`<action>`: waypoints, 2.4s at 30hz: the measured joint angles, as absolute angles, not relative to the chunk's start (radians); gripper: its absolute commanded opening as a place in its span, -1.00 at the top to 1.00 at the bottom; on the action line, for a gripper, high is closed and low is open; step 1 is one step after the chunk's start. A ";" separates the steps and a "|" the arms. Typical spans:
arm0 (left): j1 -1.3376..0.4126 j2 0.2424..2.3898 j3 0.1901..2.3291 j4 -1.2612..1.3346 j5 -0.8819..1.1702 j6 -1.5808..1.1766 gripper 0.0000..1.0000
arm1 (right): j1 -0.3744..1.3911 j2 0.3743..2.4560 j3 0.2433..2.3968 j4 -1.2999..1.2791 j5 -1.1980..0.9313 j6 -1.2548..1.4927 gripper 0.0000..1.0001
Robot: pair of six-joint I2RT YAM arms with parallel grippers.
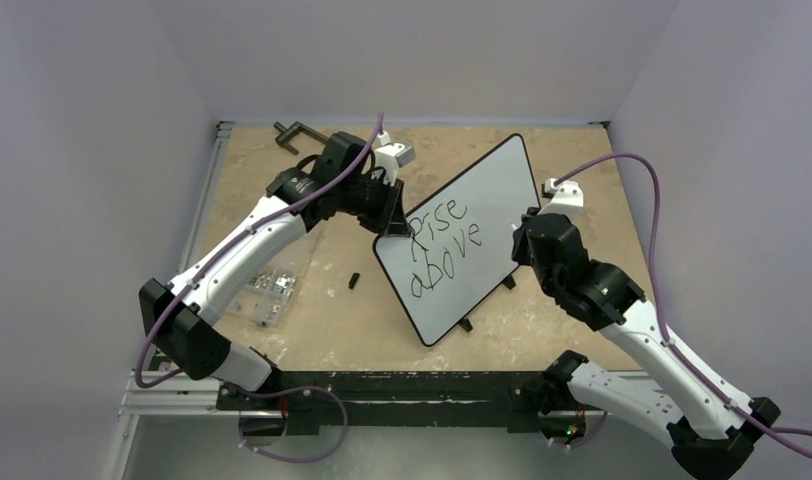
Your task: Write a sentence on the whiteboard
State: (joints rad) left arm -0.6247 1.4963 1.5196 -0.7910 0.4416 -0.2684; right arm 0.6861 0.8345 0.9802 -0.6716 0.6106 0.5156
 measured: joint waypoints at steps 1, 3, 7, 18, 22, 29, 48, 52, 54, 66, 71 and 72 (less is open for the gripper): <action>-0.625 1.487 1.505 -0.787 0.441 -0.268 1.00 | 0.686 0.834 0.976 -0.669 0.610 0.513 1.00; -0.624 1.468 1.477 -0.774 0.441 -0.265 1.00 | 0.686 0.834 0.968 -0.667 0.609 0.511 1.00; -0.622 1.437 1.423 -0.742 0.440 -0.262 1.00 | 0.686 0.835 0.957 -0.665 0.607 0.505 1.00; -0.616 1.431 1.393 -0.696 0.443 -0.262 1.00 | 0.686 0.835 0.936 -0.643 0.602 0.503 1.00; -0.616 1.431 1.393 -0.696 0.443 -0.262 1.00 | 0.686 0.837 0.906 -0.626 0.580 0.504 1.00; -0.616 1.431 1.393 -0.696 0.442 -0.262 1.00 | 0.686 0.845 0.880 -0.593 0.545 0.504 1.00; -0.616 1.431 1.393 -0.696 0.442 -0.261 1.00 | 0.659 1.021 0.932 -0.461 0.541 0.483 1.00; -0.616 1.431 1.393 -0.696 0.441 -0.261 1.00 | 0.643 1.041 0.957 -0.440 0.554 0.467 1.00; -0.616 1.431 1.393 -0.696 0.441 -0.261 1.00 | 0.635 1.052 0.968 -0.427 0.558 0.460 1.00; -0.616 1.431 1.393 -0.696 0.441 -0.261 1.00 | 0.610 1.093 0.965 -0.373 0.556 0.440 1.00; -0.616 1.431 1.393 -0.696 0.440 -0.261 1.00 | 0.608 1.093 0.939 -0.364 0.554 0.440 1.00; -0.616 1.431 1.392 -0.696 0.439 -0.261 1.00 | 0.608 1.093 0.935 -0.362 0.554 0.440 1.00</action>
State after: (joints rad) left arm -0.6163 1.4311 1.3922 -0.6964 0.4393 -0.2611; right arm 0.6083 1.0935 0.9348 -0.3618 0.5537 0.4397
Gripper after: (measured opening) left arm 0.081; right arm 0.092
